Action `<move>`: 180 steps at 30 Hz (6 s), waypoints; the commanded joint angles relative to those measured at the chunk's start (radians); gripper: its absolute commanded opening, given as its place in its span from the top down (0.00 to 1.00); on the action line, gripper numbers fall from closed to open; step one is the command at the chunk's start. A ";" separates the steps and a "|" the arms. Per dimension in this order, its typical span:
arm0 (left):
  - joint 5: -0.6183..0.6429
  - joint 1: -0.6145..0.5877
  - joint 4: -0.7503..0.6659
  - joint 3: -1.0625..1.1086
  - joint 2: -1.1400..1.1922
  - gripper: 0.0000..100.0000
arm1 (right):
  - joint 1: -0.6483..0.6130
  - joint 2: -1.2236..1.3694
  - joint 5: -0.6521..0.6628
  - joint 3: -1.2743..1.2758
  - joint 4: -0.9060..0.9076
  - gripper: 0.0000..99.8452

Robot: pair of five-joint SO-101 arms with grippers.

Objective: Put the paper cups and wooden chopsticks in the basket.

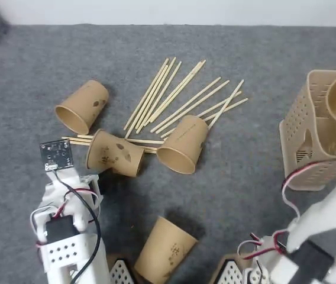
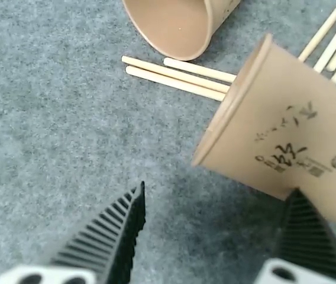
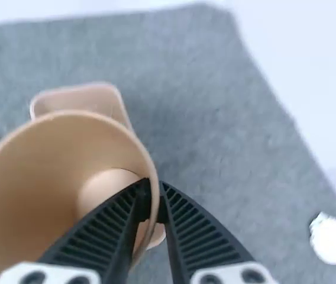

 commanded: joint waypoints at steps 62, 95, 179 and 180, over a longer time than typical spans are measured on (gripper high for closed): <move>0.003 0.006 -0.018 -0.004 -0.011 0.65 | -0.479 0.013 -0.040 0.651 -0.392 0.99; 0.003 0.005 -0.018 -0.004 -0.011 0.65 | -1.027 -0.216 0.123 0.649 -0.085 0.79; 0.003 0.006 -0.018 -0.004 -0.011 0.65 | -0.206 -0.111 0.054 0.276 -0.085 0.99; 0.003 0.006 -0.018 -0.004 -0.011 0.65 | -0.216 -0.111 0.054 0.276 -0.077 0.99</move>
